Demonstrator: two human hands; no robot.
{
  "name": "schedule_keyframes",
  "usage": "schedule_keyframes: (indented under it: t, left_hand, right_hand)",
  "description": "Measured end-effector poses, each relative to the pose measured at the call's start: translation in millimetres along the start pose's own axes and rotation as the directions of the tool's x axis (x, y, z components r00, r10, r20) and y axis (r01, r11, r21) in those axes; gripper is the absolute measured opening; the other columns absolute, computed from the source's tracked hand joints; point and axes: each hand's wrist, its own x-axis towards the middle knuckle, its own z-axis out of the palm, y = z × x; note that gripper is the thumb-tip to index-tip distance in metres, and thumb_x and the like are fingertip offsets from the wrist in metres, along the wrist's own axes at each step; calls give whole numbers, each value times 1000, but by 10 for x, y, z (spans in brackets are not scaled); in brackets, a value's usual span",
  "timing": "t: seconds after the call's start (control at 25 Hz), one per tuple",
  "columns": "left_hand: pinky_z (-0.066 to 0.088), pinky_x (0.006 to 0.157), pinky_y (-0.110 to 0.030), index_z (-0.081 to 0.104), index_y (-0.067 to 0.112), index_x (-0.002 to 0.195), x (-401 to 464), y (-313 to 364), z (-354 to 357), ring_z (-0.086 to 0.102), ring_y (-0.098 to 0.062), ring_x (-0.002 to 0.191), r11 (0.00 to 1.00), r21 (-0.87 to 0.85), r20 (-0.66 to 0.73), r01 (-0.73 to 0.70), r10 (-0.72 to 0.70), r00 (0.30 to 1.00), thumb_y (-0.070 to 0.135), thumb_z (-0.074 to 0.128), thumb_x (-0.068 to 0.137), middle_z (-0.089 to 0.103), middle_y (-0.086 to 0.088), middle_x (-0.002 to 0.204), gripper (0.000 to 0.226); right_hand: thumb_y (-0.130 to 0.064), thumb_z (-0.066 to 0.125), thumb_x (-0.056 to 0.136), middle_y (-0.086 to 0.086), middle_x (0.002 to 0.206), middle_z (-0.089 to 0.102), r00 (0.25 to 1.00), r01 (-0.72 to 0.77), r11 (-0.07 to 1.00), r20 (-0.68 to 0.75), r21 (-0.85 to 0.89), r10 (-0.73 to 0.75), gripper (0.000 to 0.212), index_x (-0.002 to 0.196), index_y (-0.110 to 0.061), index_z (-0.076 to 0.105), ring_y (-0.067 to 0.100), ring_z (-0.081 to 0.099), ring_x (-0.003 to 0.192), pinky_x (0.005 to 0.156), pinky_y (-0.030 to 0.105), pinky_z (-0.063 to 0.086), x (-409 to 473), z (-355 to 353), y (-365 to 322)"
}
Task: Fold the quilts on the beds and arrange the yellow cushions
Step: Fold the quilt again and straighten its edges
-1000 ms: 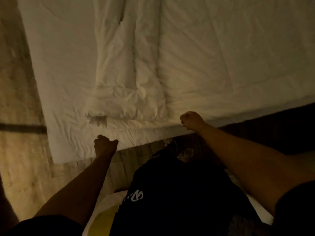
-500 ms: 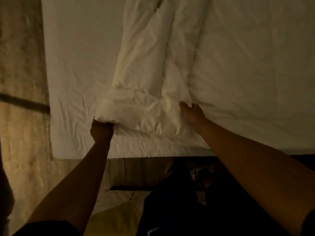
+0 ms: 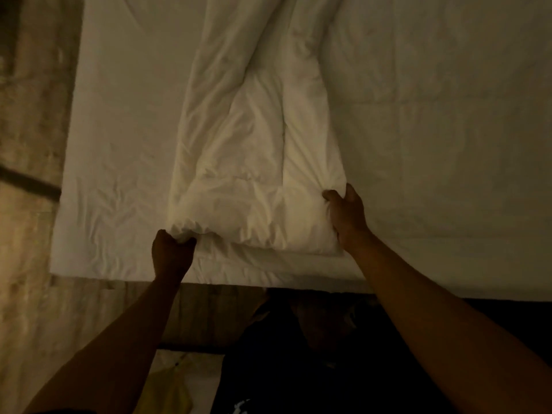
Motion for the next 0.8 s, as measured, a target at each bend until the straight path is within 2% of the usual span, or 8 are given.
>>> schedule_keyframes:
  t: [0.08,0.2,0.28,0.4,0.52,0.6,0.8]
  left_hand:
    - [50,78,-43,57,-5,116,-399,145,116,61,-42,102,997,63,12,-54,53,998,19,76,83,62,-25,112,45]
    - [52,69,-42,66,-1,106,-930,308,274,59,-42,91,954,234,57,-188,180,982,21,73,83,58,-24,103,33]
    - [53,71,-47,71,4,104,-1200,321,367,56,-41,88,866,397,75,-304,300,951,21,75,80,57,-21,101,29]
    - [50,68,-48,73,5,90,-1544,388,448,55,-40,81,716,531,111,-453,472,875,13,81,66,58,-18,91,26]
    - [48,66,-45,69,6,83,-1879,419,603,53,-37,78,605,546,182,-580,590,787,12,79,58,58,-17,90,28]
    - [48,63,-43,69,7,86,-2071,404,726,53,-36,79,592,513,225,-621,606,763,11,82,55,59,-17,94,34]
    - [48,59,-42,70,14,85,-2369,498,954,56,-34,78,582,498,296,-643,583,757,12,87,52,61,-14,96,37]
  right_hand:
    - [-20,55,92,-16,99,56,996,84,996,17,-43,-84,33,125,-27,52,-1,52,85,71,18,42,-71,-472,-107]
    - [-19,55,91,-5,112,60,988,155,983,0,-96,-156,36,127,-20,53,14,58,96,82,27,46,-157,-1166,-177]
    - [-18,56,90,1,112,63,986,161,982,-14,-100,-163,33,123,-20,55,20,60,95,80,31,50,-186,-1576,-136]
    - [-14,57,89,-3,102,64,976,199,975,-69,-95,-205,27,116,-20,59,12,60,85,68,24,47,-290,-2142,-42]
    - [-11,57,88,-13,95,62,960,236,967,-132,-96,-248,24,110,-21,61,5,58,86,69,19,44,-396,-2653,78]
    - [-10,59,89,-10,98,63,955,240,966,-156,-99,-254,25,111,-21,62,-1,56,84,69,17,42,-444,-2917,148]
    - [-7,60,89,2,104,64,951,206,970,-206,-130,-229,28,117,-11,63,17,58,89,69,14,43,-348,-3271,307]
